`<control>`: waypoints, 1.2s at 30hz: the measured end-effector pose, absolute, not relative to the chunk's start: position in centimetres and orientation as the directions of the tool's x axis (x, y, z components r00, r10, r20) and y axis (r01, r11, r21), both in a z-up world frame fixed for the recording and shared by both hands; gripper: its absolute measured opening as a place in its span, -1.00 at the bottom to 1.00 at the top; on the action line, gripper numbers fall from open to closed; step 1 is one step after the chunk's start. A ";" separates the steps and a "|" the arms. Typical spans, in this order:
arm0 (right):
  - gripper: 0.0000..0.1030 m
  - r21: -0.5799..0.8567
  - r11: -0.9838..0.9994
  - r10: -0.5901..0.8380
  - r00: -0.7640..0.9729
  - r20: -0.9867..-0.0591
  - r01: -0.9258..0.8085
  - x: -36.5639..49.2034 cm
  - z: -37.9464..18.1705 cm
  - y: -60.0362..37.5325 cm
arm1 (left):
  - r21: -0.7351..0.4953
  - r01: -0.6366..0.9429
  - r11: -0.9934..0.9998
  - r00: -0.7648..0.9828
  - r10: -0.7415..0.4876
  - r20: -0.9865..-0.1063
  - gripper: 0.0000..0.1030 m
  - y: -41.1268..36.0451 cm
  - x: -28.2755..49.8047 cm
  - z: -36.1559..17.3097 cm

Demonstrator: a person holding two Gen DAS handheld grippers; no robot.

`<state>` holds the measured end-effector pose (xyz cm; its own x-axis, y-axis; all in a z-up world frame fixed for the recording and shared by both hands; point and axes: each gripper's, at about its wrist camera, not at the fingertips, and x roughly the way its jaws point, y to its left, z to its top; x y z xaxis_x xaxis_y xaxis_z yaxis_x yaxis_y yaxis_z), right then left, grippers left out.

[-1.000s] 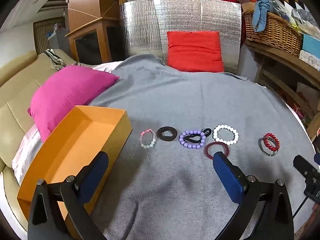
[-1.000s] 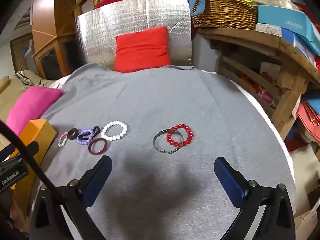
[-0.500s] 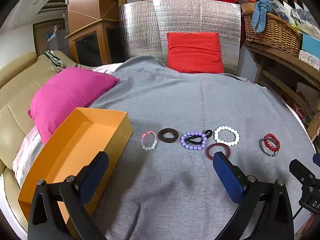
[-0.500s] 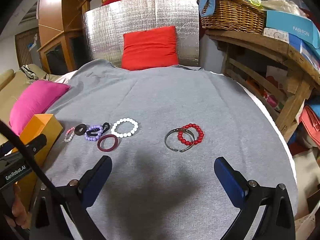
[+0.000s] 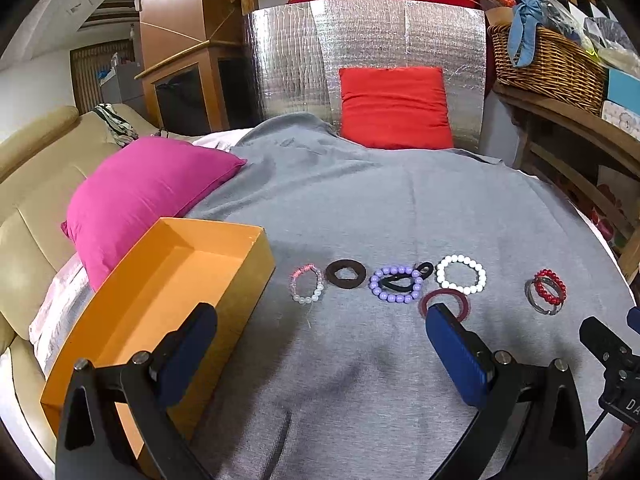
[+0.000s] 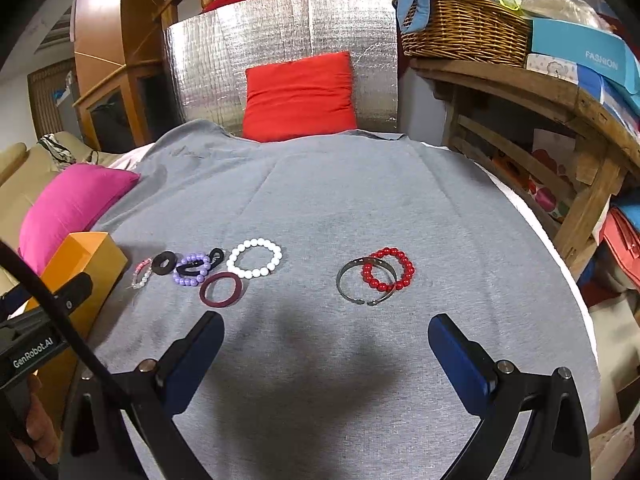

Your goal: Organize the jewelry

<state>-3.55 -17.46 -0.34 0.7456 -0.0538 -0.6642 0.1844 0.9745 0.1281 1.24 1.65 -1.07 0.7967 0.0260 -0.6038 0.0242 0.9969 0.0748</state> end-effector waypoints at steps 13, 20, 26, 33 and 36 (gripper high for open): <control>1.00 0.131 0.974 -0.051 0.745 -0.665 0.184 -3.4 -0.4 -17.4 | 0.085 0.027 0.996 0.796 0.030 -0.605 1.00 1.7 1.2 -1.0; 1.00 0.135 0.973 -0.051 0.741 -0.669 0.189 -3.2 -0.6 -17.5 | 0.086 0.027 0.996 0.791 0.031 -0.610 1.00 1.6 1.3 -1.2; 1.00 0.130 0.971 -0.062 0.737 -0.673 0.201 -3.2 -0.7 -18.1 | 0.088 0.035 0.995 0.781 0.028 -0.624 1.00 1.4 1.6 -1.5; 1.00 0.150 0.965 -0.048 0.709 -0.703 0.215 -2.6 -1.7 -20.7 | 0.066 0.068 0.995 0.732 -0.005 -0.681 1.00 1.7 3.5 -2.8; 1.00 0.190 0.958 -0.013 0.690 -0.724 0.217 -1.7 -2.6 -22.2 | 0.059 0.076 0.995 0.699 -0.011 -0.715 1.00 2.0 4.6 -3.7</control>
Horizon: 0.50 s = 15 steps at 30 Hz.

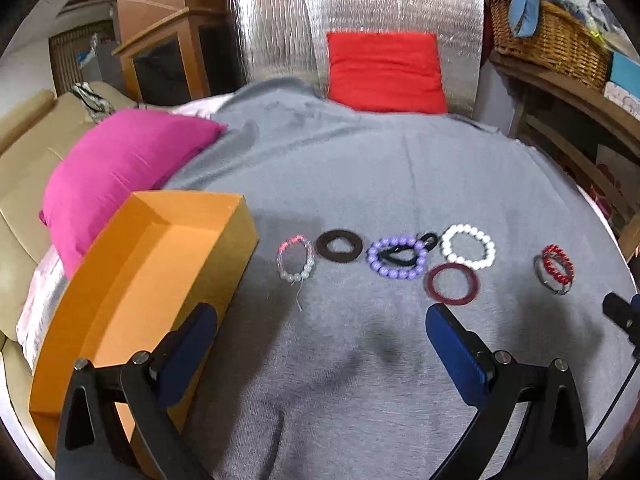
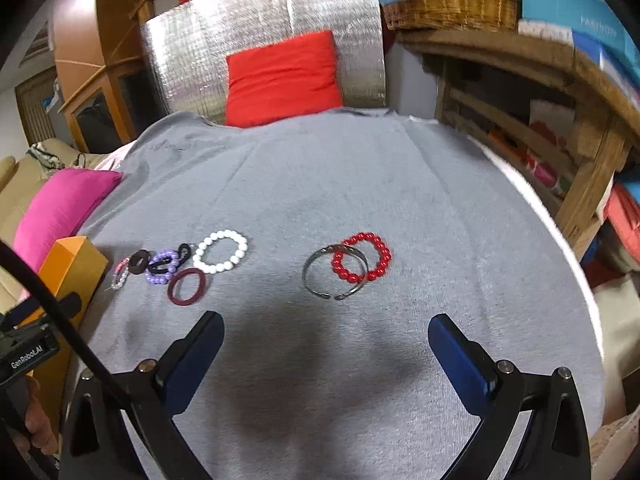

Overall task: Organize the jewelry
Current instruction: 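Grasp the silver bangle with the right tool while the left tool grasps the maroon band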

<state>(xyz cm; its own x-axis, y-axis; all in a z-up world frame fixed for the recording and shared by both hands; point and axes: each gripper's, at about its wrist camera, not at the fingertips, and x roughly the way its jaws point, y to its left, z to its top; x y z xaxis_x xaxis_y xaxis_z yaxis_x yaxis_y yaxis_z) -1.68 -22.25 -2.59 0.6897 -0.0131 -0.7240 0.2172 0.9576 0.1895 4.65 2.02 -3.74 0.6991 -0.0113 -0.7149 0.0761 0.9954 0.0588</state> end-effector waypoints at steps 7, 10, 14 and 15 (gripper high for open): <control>0.55 0.294 0.918 0.064 0.633 -0.771 0.265 1.5 -5.1 -25.6 | 0.022 0.111 0.994 0.645 -0.056 -0.762 1.00 2.2 6.5 -5.3; 0.28 0.335 0.895 0.099 0.604 -0.791 0.293 2.9 -6.6 -26.4 | -0.006 0.125 0.992 0.631 -0.085 -0.771 1.00 2.0 7.0 -5.6; 0.17 0.368 0.866 0.111 0.589 -0.800 0.337 3.9 -7.9 -27.0 | -0.020 0.150 0.988 0.622 -0.110 -0.775 1.00 1.0 7.6 -5.8; 0.17 0.359 0.868 0.103 0.582 -0.807 0.344 4.2 -8.1 -26.9 | -0.022 0.155 0.988 0.621 -0.115 -0.776 1.00 0.8 7.7 -5.9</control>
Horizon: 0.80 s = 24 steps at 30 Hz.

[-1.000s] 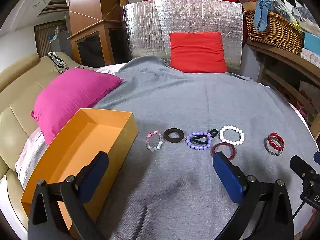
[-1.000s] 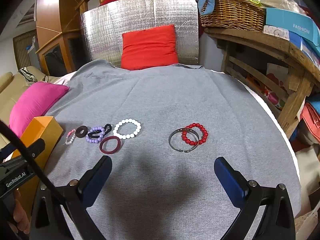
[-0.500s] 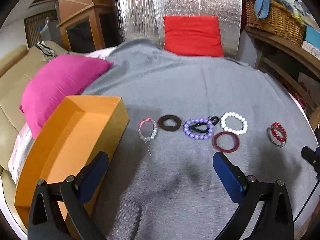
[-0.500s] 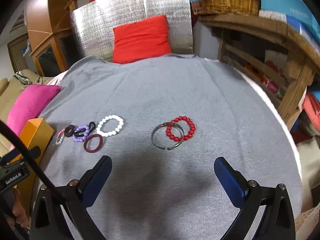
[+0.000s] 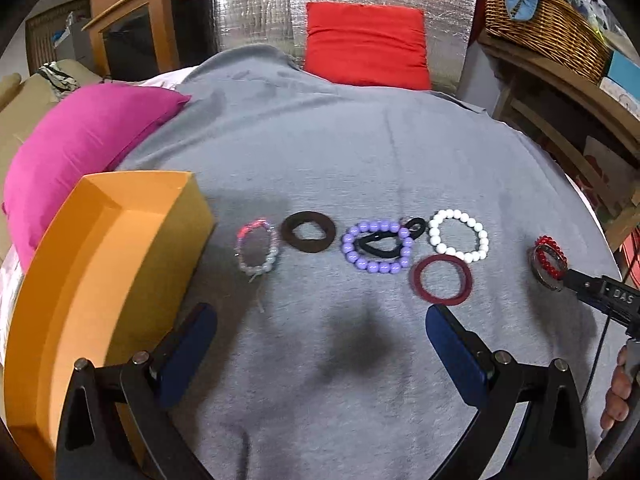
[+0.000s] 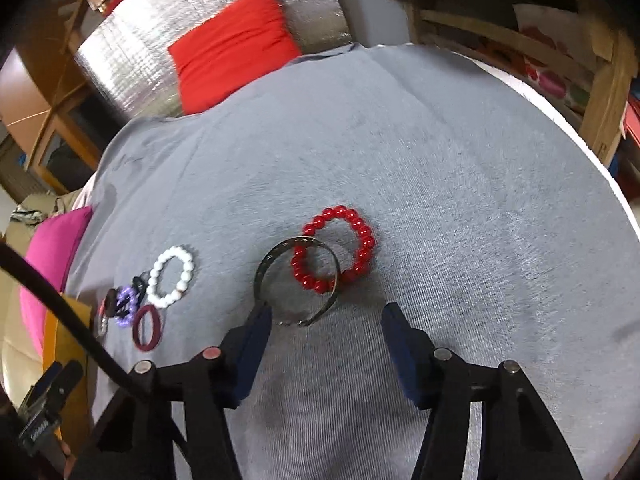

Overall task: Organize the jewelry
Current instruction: 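Grasp the silver bangle with the right tool while the left tool grasps the maroon band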

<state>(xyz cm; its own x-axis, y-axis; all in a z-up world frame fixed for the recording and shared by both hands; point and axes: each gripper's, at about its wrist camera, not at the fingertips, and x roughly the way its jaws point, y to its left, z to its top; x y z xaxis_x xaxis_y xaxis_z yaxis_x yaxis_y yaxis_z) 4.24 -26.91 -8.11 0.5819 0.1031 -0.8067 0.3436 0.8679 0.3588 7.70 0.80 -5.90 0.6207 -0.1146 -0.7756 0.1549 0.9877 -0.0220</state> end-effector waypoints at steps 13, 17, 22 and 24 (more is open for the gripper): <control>-0.50 0.283 0.901 0.049 0.571 -0.819 0.328 6.7 -8.8 -25.2 | -0.060 0.261 0.964 0.549 -0.199 -0.812 0.88 -4.0 10.1 -8.1; -0.78 0.285 0.898 0.047 0.572 -0.819 0.334 6.8 -9.1 -25.7 | -0.122 0.269 0.955 0.512 -0.249 -0.822 0.75 -5.1 11.2 -8.8; -0.87 0.324 0.886 0.084 0.574 -0.814 0.331 6.4 -9.1 -26.7 | -0.174 0.287 0.942 0.461 -0.295 -0.837 0.23 -6.2 11.7 -9.7; -0.87 0.346 0.879 0.105 0.574 -0.812 0.329 6.0 -9.0 -27.1 | -0.152 0.290 0.945 0.491 -0.283 -0.824 -0.18 -6.3 11.5 -9.5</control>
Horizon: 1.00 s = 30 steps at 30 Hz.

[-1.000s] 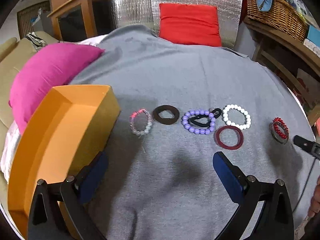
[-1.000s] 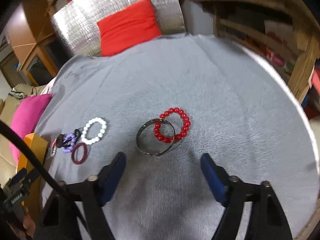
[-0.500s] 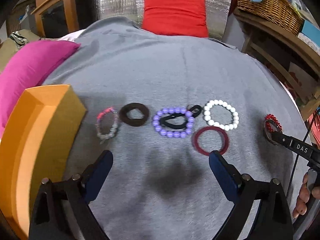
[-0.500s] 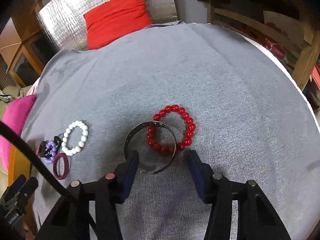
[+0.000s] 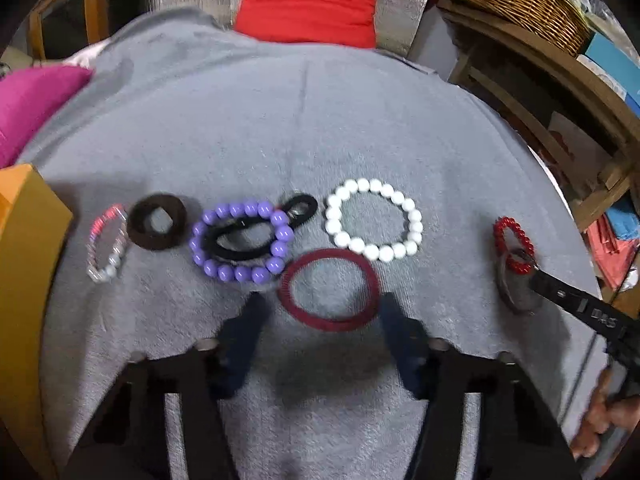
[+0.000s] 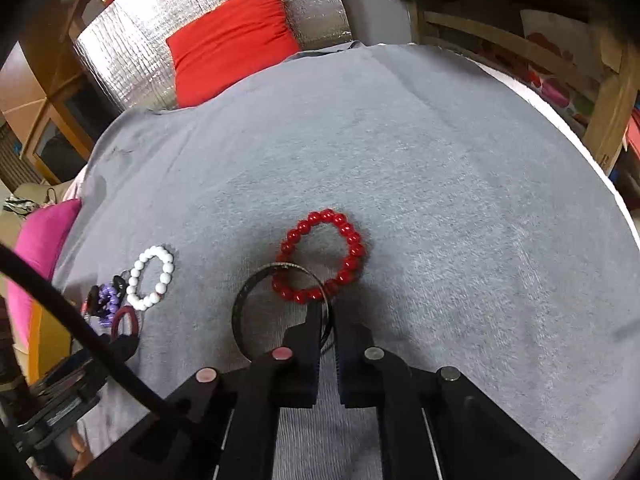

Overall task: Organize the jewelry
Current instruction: 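Grasp the silver bangle with the right tool while the left tool grasps the maroon band, then carry the silver bangle and maroon band into the orange box and open both tools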

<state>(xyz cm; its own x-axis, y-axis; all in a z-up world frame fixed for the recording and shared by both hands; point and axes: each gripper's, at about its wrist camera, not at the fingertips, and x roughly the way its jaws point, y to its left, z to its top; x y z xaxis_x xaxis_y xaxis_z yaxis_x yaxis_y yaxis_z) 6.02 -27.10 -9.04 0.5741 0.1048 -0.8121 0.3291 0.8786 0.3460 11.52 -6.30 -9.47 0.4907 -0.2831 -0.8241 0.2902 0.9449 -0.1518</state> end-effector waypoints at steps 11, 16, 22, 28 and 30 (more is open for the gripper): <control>-0.87 0.490 0.822 0.235 0.610 -0.756 0.290 3.3 -7.9 -28.5 | -0.283 0.320 0.904 0.484 -0.413 -0.772 -0.88 -3.8 9.9 -9.2; -0.87 0.529 0.809 0.275 0.630 -0.727 0.257 3.0 -7.1 -27.6 | -0.283 0.325 0.902 0.504 -0.418 -0.755 -0.89 -2.7 9.3 -8.5; -0.87 0.529 0.815 0.284 0.631 -0.722 0.238 2.8 -6.9 -26.8 | -0.288 0.333 0.898 0.508 -0.428 -0.748 -0.89 -1.6 8.5 -7.3; -0.87 0.545 0.813 0.304 0.650 -0.696 0.204 2.9 -6.1 -25.7 | -0.249 0.311 0.917 0.592 -0.392 -0.704 -0.89 1.4 5.7 -4.1; -0.87 0.550 0.815 0.318 0.655 -0.685 0.181 3.2 -5.8 -24.5 | -0.236 0.277 0.931 0.621 -0.362 -0.695 -0.90 2.7 5.0 -3.0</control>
